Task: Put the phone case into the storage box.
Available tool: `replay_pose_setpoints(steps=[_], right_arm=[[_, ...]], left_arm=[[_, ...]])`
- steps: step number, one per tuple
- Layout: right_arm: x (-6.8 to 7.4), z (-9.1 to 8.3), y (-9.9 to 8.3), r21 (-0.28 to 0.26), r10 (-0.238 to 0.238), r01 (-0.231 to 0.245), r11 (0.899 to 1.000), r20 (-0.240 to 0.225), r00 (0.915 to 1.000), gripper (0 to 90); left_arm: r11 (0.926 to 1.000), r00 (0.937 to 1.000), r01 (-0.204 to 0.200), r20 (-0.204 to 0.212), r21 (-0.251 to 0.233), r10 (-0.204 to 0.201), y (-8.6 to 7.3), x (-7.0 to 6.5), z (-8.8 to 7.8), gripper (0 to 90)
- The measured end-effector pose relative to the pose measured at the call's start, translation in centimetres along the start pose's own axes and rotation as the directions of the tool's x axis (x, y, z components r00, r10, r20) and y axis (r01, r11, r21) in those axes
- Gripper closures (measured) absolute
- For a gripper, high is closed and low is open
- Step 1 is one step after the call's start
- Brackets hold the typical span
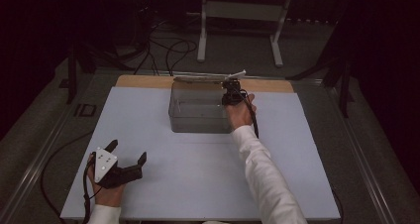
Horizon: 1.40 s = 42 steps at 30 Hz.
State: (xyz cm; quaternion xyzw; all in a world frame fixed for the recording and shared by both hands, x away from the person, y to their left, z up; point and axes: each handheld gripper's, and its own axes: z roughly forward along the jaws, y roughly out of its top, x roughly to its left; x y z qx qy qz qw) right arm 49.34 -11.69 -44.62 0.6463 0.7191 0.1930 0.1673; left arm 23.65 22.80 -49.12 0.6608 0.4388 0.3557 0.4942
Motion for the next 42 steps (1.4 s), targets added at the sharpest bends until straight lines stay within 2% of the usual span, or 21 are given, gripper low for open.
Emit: replay_pose_setpoints(steps=[26, 38, 42], right_arm=[[0.67, 0.10, -0.14, 0.011, -0.016, 0.016, 1.000, 0.058, 0.9982, 80.6], [0.68, 0.06, -0.15, 0.013, -0.027, 0.027, 1.000, 0.054, 0.9982, 78.7], [0.70, 0.01, -0.16, 0.012, -0.032, 0.032, 0.999, 0.045, 0.9985, 75.1]], left_arm=[[1.0000, 1.0000, -0.001, 0.002, 0.000, 0.001, 0.03, -0.04, -0.02, 0.3], [1.0000, 1.0000, -0.002, 0.003, 0.000, 0.002, 0.02, -0.04, -0.02, 0.3], [1.0000, 1.0000, -0.002, 0.003, 0.000, 0.002, 0.02, -0.05, -0.01, 0.2]])
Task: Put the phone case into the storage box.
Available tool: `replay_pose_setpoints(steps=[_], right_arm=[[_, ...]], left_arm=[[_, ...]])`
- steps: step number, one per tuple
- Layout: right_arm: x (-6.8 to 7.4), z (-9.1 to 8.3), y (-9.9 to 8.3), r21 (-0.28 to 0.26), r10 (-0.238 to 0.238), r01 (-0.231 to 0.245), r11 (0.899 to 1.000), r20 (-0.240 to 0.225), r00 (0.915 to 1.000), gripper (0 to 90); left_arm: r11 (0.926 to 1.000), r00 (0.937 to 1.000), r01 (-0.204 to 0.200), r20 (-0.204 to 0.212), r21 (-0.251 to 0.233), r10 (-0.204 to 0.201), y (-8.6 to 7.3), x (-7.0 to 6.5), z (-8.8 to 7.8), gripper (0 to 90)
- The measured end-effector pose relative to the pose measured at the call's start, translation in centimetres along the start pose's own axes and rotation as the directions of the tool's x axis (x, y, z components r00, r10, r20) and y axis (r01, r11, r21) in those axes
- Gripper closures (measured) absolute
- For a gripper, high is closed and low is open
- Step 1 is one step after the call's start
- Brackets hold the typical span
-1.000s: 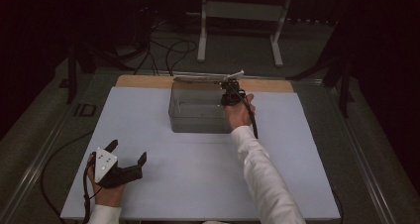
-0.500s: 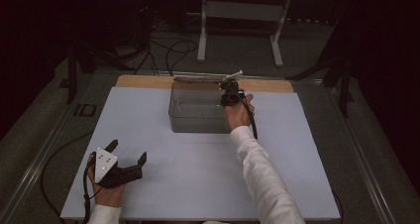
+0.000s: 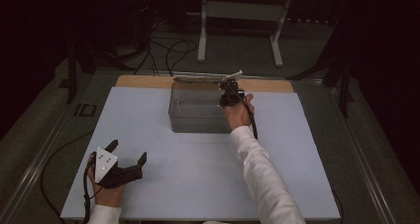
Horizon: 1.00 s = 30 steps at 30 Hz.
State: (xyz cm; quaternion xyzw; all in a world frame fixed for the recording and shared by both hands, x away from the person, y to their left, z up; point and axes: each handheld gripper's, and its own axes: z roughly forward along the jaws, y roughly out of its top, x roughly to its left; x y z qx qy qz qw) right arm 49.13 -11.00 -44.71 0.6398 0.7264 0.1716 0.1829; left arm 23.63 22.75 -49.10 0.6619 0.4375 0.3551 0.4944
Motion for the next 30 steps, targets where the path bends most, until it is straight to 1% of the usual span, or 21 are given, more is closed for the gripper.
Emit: replay_pose_setpoints(steps=[1, 3, 4, 5, 6, 8, 11, 14, 15, 16, 18, 19, 20, 21, 24, 25, 27, 28, 29, 30], right_arm=[[0.0, 0.0, 0.0, -0.002, -0.007, 0.007, 1.000, -0.003, 1.0000, 73.7], [0.2, 0.0, -0.1, -0.012, -0.039, 0.039, 0.999, 0.002, 0.9992, 70.9], [0.4, 0.0, -0.2, -0.015, -0.045, 0.045, 0.999, 0.007, 0.9989, 69.8], [0.5, -0.1, -0.2, -0.028, -0.067, 0.068, 0.997, 0.014, 0.9976, 68.3], [0.5, -0.1, -0.2, -0.028, -0.067, 0.068, 0.997, 0.014, 0.9976, 68.3], [0.6, -0.3, -0.3, -0.037, -0.090, 0.090, 0.995, 0.015, 0.9959, 66.8], [0.6, -0.8, -0.3, -0.053, -0.096, 0.096, 0.994, 0.011, 0.9954, 65.0], [0.6, -1.4, -0.4, -0.077, -0.128, 0.129, 0.989, 0.018, 0.9916, 62.9], [0.6, -1.6, -0.4, -0.089, -0.138, 0.139, 0.986, 0.026, 0.9902, 59.7], [0.6, -1.8, -0.4, -0.103, -0.156, 0.159, 0.982, 0.040, 0.9870, 60.2], [0.5, -2.3, -0.4, -0.123, -0.170, 0.172, 0.977, 0.030, 0.9850, 58.1], [0.4, -2.6, -0.4, -0.136, -0.178, 0.181, 0.974, 0.031, 0.9835, 54.3], [0.3, -2.8, -0.4, -0.149, -0.197, 0.200, 0.968, 0.038, 0.9797, 51.0], [0.2, -3.0, -0.4, -0.152, -0.211, 0.215, 0.965, 0.041, 0.9766, 50.0], [-0.5, -3.4, -0.3, -0.173, -0.212, 0.210, 0.962, 0.006, 0.9772, 41.5], [-0.6, -3.5, -0.2, -0.176, -0.221, 0.217, 0.960, -0.007, 0.9752, 38.6], [-1.0, -3.8, -0.2, -0.189, -0.224, 0.215, 0.958, -0.029, 0.9741, 32.1], [-1.1, -3.9, -0.3, -0.199, -0.237, 0.226, 0.954, -0.036, 0.9708, 29.8], [-1.1, -4.0, -0.3, -0.209, -0.245, 0.232, 0.950, -0.034, 0.9690, 27.4], [-1.1, -4.2, -0.4, -0.221, -0.258, 0.247, 0.943, -0.023, 0.9659, 25.1]], left_arm=[[1.0000, 1.0000, 0.000, 0.000, 0.000, 0.000, 0.0, 0.0, 0.0, 0.3], [1.0000, 1.0000, 0.000, -0.001, 0.000, 0.000, 0.0, 0.0, 0.0, 0.3], [1.0000, 1.0000, 0.000, -0.001, 0.000, 0.000, 0.0, 0.0, 0.0, 0.3], [1.0000, 1.0000, 0.000, -0.001, 0.000, 0.000, 0.0, 0.0, 0.0, 0.3], [1.0000, 1.0000, -0.001, -0.001, -0.001, 0.001, 0.0, 0.0, 0.0, 0.3], [1.0000, 1.0000, 0.000, -0.001, 0.000, 0.000, 0.0, 0.0, 0.0, 0.2], [1.0000, 1.0000, 0.000, -0.001, 0.001, 0.000, 0.0, 0.0, 0.0, 0.3], [1.0000, 1.0000, 0.000, -0.001, -0.001, 0.000, 0.0, 0.0, 0.0, 0.3], [1.0000, 1.0000, 0.000, -0.001, -0.001, 0.000, 0.0, 0.0, 0.0, 0.3], [1.0000, 1.0000, 0.000, -0.001, -0.001, 0.000, 0.0, 0.0, 0.0, 0.2], [1.0000, 1.0000, -0.001, -0.002, -0.001, 0.001, 0.0, 0.0, 0.0, 0.3], [1.0000, 1.0000, 0.000, -0.002, -0.001, 0.000, 0.0, 0.0, 0.0, 0.3], [1.0000, 1.0000, 0.000, -0.001, -0.001, 0.000, 0.0, 0.0, 0.0, 0.2], [1.0000, 1.0000, -0.001, -0.001, -0.001, 0.001, 0.0, 0.0, 0.0, 0.2], [1.0000, 1.0000, -0.003, -0.001, -0.001, 0.003, 0.0, -0.1, 0.0, 0.3], [1.0000, 1.0000, -0.004, 0.000, -0.001, 0.004, 0.0, -0.1, 0.0, 0.2], [1.0000, 1.0000, -0.003, 0.000, 0.000, 0.003, 0.0, -0.1, 0.0, 0.3], [1.0000, 1.0000, -0.003, 0.000, 0.000, 0.003, 0.0, -0.1, 0.1, 0.2], [1.0000, 1.0000, -0.004, -0.001, 0.000, 0.004, 0.0, -0.1, 0.1, 0.2], [1.0000, 1.0000, -0.003, 0.000, 0.000, 0.003, 0.0, -0.1, 0.1, 0.3]])
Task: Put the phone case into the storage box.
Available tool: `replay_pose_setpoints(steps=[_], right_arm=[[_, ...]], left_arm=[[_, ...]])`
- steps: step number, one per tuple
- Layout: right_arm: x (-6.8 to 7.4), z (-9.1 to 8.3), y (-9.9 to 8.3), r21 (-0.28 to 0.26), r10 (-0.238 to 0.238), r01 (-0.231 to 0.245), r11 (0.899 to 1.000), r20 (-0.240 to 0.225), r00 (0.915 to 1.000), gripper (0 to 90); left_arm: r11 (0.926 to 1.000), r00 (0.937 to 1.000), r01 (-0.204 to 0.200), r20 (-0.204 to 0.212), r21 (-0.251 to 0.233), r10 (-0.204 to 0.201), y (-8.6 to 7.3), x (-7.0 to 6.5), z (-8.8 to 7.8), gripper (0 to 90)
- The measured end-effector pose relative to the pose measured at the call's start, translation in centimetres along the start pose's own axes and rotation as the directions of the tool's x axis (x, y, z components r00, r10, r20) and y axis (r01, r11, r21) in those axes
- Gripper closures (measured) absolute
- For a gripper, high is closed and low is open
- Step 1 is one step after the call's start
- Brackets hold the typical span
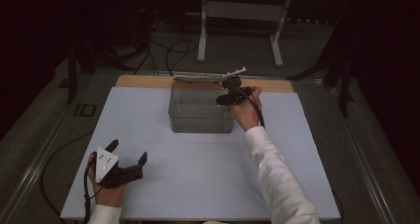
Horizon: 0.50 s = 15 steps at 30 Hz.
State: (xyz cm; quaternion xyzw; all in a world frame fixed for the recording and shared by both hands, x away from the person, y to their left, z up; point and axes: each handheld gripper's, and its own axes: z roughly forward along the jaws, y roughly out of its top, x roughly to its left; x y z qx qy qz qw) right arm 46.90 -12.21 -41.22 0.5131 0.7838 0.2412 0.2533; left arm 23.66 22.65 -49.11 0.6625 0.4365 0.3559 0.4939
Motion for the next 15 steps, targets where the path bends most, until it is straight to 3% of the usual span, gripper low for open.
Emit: replay_pose_setpoints(steps=[6, 15], right_arm=[[-0.1, -0.8, -0.2, -0.038, -0.050, 0.048, 0.998, -0.052, 0.9974, 15.5], [-0.5, -1.7, -0.8, -0.076, -0.070, 0.062, 0.995, -0.111, 0.9913, 13.9]], left_arm=[[1.0000, 1.0000, 0.000, 0.000, 0.001, 0.000, 0.0, 0.0, 0.0, 0.3], [1.0000, 1.0000, 0.000, 0.000, 0.003, 0.000, 0.0, 0.1, 0.0, 0.2]])
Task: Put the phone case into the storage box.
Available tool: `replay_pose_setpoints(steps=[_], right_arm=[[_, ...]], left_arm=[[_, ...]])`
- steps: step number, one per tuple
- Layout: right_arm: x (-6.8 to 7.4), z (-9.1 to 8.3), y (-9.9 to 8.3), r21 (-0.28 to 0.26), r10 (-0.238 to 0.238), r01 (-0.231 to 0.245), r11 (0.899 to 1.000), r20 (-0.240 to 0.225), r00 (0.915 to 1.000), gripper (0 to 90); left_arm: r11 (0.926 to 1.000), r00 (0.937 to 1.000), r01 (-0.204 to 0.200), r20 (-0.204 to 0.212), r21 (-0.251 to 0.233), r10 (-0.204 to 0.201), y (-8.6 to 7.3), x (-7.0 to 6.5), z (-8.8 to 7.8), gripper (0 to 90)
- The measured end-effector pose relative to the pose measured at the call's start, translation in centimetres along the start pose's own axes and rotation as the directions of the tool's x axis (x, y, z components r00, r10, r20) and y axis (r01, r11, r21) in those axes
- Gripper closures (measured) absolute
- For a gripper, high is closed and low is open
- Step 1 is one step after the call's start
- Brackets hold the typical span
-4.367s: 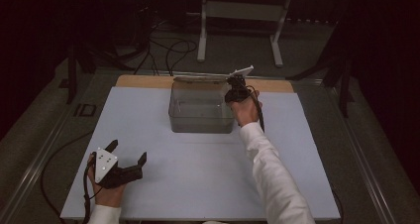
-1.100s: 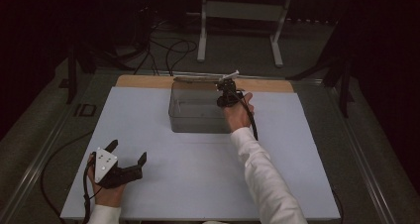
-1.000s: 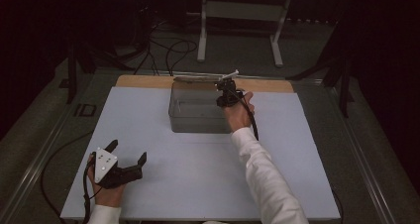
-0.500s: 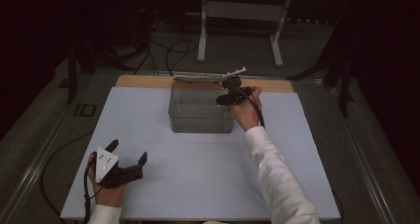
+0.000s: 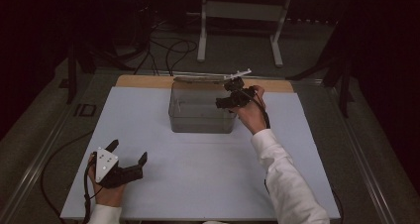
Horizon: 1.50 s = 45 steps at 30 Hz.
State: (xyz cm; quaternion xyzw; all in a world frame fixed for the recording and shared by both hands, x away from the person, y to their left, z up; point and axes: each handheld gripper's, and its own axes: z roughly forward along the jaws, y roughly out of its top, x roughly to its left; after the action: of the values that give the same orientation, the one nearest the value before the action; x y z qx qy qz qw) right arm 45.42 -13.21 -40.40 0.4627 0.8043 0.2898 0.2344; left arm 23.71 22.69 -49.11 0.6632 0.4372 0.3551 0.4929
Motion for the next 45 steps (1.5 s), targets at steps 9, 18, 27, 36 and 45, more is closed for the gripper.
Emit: replay_pose_setpoints(steps=[9, 18, 27, 36, 45], right_arm=[[0.2, -1.1, -1.9, -0.044, -0.016, 0.013, 0.999, -0.051, 0.9986, 12.7], [-0.3, -3.2, -4.3, -0.142, -0.008, -0.004, 0.990, -0.083, 0.9965, 10.7], [-1.0, -5.1, -7.1, -0.198, 0.022, -0.040, 0.979, -0.091, 0.9956, 9.2], [-2.2, -7.0, -10.9, -0.276, -0.007, -0.013, 0.961, -0.072, 0.9974, 9.2], [-3.3, -8.2, -14.1, -0.289, -0.016, 0.008, 0.957, -0.026, 0.9995, 9.3]], left_arm=[[1.0000, 1.0000, 0.003, -0.002, 0.000, -0.003, 0.0, 0.0, 0.0, 0.3], [1.0000, 1.0000, 0.008, 0.004, -0.001, -0.008, 0.0, 0.1, 0.0, 0.2], [0.9998, 0.9999, 0.017, 0.000, -0.009, -0.017, 0.1, 0.3, -0.1, 0.2], [0.9993, 0.9992, 0.038, 0.017, -0.003, -0.038, 0.4, 0.6, -0.2, 0.2], [0.9982, 0.9987, 0.041, 0.029, 0.043, -0.042, 1.0, 0.8, 0.0, 0.2]])
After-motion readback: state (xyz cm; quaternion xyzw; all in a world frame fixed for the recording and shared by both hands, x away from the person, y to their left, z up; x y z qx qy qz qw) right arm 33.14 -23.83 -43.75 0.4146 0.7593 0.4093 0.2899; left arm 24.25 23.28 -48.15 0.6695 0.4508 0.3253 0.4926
